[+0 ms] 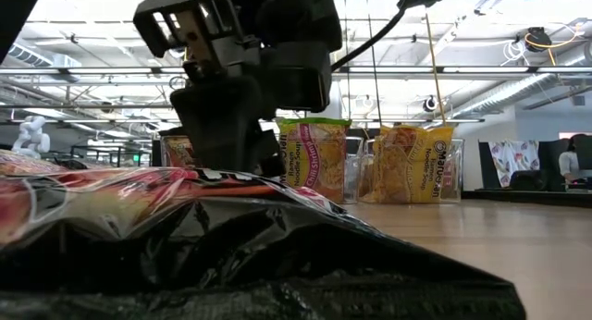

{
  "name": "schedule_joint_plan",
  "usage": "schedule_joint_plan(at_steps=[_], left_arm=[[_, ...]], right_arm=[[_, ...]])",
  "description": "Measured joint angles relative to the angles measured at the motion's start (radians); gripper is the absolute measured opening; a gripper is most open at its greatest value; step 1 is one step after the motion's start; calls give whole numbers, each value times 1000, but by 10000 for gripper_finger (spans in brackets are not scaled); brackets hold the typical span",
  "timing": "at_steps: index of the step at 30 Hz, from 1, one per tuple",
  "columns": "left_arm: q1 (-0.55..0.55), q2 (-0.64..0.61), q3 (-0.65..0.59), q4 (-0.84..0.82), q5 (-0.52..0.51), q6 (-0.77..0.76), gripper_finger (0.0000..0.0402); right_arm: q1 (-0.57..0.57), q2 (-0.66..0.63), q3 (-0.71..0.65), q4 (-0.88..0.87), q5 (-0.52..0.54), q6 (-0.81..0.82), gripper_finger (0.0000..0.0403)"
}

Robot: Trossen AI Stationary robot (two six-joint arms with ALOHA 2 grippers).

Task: Sort Maruchan noodles
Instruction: Put the black noodle pack into the left transparent bin

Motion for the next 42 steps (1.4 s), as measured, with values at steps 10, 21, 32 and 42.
schedule_joint_plan(at_steps=[10, 21, 32, 42], left_arm=[[-23, 0, 0, 22, 47, 4, 67], [-60, 35, 0, 68, 17, 77, 67], [-60, 35, 0, 78, -74, 76, 4], [-59, 15, 0, 73, -162, 15, 2]], right_arm=[[0, 0, 0, -2, 0, 0, 61], [0, 0, 0, 5, 1, -1, 61], [0, 0, 0, 12, 2, -23, 61], [0, 0, 0, 12, 2, -40, 61]])
